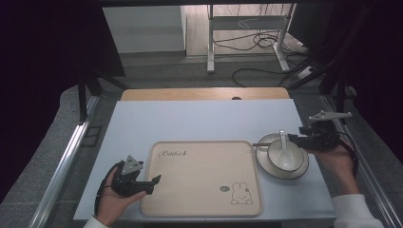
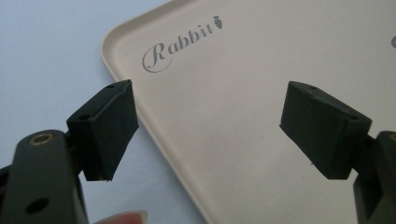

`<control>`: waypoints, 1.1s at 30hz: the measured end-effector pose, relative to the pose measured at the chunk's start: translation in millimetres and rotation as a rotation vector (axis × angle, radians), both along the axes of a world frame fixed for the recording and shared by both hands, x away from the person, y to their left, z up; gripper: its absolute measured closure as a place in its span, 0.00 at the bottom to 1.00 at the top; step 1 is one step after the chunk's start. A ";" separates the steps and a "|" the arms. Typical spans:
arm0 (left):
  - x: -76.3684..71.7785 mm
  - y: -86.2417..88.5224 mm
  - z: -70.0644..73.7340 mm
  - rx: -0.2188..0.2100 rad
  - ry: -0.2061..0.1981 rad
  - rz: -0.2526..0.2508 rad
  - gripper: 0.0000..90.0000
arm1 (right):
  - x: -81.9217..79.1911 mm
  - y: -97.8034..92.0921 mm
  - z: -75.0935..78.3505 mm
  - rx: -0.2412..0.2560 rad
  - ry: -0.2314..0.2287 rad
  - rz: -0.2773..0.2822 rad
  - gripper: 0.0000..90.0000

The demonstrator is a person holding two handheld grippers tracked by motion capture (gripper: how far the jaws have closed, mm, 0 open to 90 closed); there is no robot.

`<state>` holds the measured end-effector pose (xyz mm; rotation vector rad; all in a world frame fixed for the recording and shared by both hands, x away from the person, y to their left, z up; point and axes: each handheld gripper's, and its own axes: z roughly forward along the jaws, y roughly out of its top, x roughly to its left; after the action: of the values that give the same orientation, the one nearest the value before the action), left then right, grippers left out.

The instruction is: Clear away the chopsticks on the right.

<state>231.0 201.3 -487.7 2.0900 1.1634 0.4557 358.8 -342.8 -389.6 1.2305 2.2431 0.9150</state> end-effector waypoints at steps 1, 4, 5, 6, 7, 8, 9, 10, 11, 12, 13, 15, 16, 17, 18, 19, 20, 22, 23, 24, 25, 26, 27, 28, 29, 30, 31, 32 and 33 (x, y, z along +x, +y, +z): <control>1.0 -0.4 0.1 0.001 0.001 -0.003 0.21 | 2.7 -4.6 -1.1 -0.013 0.018 -0.017 0.54; 2.8 -1.4 0.2 0.003 -0.001 -0.006 0.21 | 8.1 -12.9 -4.3 -0.036 0.038 -0.065 0.57; 4.5 -1.8 0.3 0.005 -0.002 -0.010 0.21 | 13.4 -20.5 -8.0 -0.043 0.053 -0.100 0.61; 5.4 -2.0 0.2 0.006 -0.002 -0.011 0.21 | 16.1 -23.6 -10.1 -0.045 0.061 -0.110 0.64; 6.4 -2.2 0.0 0.006 0.000 -0.012 0.21 | 18.9 -26.7 -12.0 -0.049 0.072 -0.114 0.68; 6.4 -2.2 0.0 0.006 0.000 -0.012 0.21 | 18.9 -26.7 -12.0 -0.049 0.072 -0.114 0.68; 8.2 -2.8 -0.8 0.013 0.003 -0.016 0.21 | 24.7 -32.0 -15.6 -0.062 0.098 -0.129 0.75; 8.2 -2.8 -0.8 0.013 0.003 -0.016 0.21 | 24.7 -32.0 -15.6 -0.062 0.098 -0.129 0.75; 9.0 -3.2 -1.3 0.013 0.005 -0.016 0.21 | 27.9 -33.8 -17.7 -0.079 0.103 -0.136 0.79; 9.8 -3.4 -1.7 0.016 0.006 -0.018 0.21 | 31.2 -35.4 -19.7 -0.100 0.111 -0.142 0.83; 10.7 -4.0 -2.1 0.015 0.006 -0.016 0.21 | 38.4 -37.9 -24.5 -0.135 0.135 -0.142 0.90; 11.0 -4.2 -2.2 0.021 0.007 -0.017 0.22 | 45.5 -39.9 -30.0 -0.153 0.154 -0.144 0.97; 11.0 -4.2 -2.2 0.021 0.007 -0.017 0.22 | 45.5 -39.9 -30.0 -0.153 0.154 -0.144 0.97; 10.8 -4.4 -2.5 0.024 0.008 -0.014 0.22 | 52.3 -42.8 -35.6 -0.169 0.166 -0.150 0.99; 10.7 -4.5 -2.7 0.026 0.008 -0.013 0.22 | 55.4 -44.6 -38.4 -0.170 0.174 -0.151 0.99; 10.5 -4.6 -2.9 0.027 0.008 -0.011 0.22 | 58.3 -46.3 -41.1 -0.171 0.178 -0.156 0.99; 10.3 -4.6 -3.1 0.028 0.008 -0.009 0.22 | 61.1 -48.0 -43.6 -0.178 0.179 -0.158 0.99; 10.2 -4.6 -3.2 0.029 0.008 -0.008 0.22 | 63.6 -49.4 -46.1 -0.180 0.181 -0.161 0.99; 9.7 -3.4 -2.4 0.034 0.010 -0.005 0.22 | 68.7 -51.4 -50.8 -0.186 0.181 -0.159 0.99; 9.7 -3.4 -2.4 0.034 0.010 -0.005 0.22 | 68.7 -51.4 -50.8 -0.186 0.181 -0.159 0.99; 9.3 -2.2 -1.8 0.030 0.006 0.001 0.22 | 73.6 -52.0 -56.3 -0.210 0.194 -0.166 0.99; 8.8 -1.0 -1.1 0.028 0.005 0.007 0.22 | 73.6 -52.0 -56.3 -0.210 0.194 -0.166 0.99; 7.8 0.3 -1.0 0.025 0.004 0.017 0.22 | 78.2 -52.9 -61.3 -0.239 0.203 -0.188 0.99; 7.3 0.7 -1.1 0.028 0.006 0.017 0.22 | 80.1 -53.6 -63.2 -0.238 0.204 -0.189 0.99; 6.9 0.6 -1.5 0.030 0.007 0.018 0.22 | 81.6 -54.0 -64.9 -0.237 0.205 -0.185 0.99; 6.9 0.6 -1.5 0.030 0.007 0.018 0.22 | 82.9 -53.8 -66.5 -0.242 0.206 -0.182 0.99; 6.5 0.3 -1.8 0.031 0.008 0.018 0.22 | 83.8 -53.3 -67.7 -0.247 0.210 -0.177 0.99; 6.2 -0.4 -2.2 0.032 0.008 0.017 0.22 | 84.4 -52.6 -68.3 -0.251 0.213 -0.173 0.99; 6.2 -0.5 -2.3 0.035 0.010 0.013 0.22 | 84.7 -51.6 -68.7 -0.263 0.218 -0.171 0.99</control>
<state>237.2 200.9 -490.0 2.1183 1.1839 0.4754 443.5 -394.4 -458.4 1.4256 2.2867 0.4237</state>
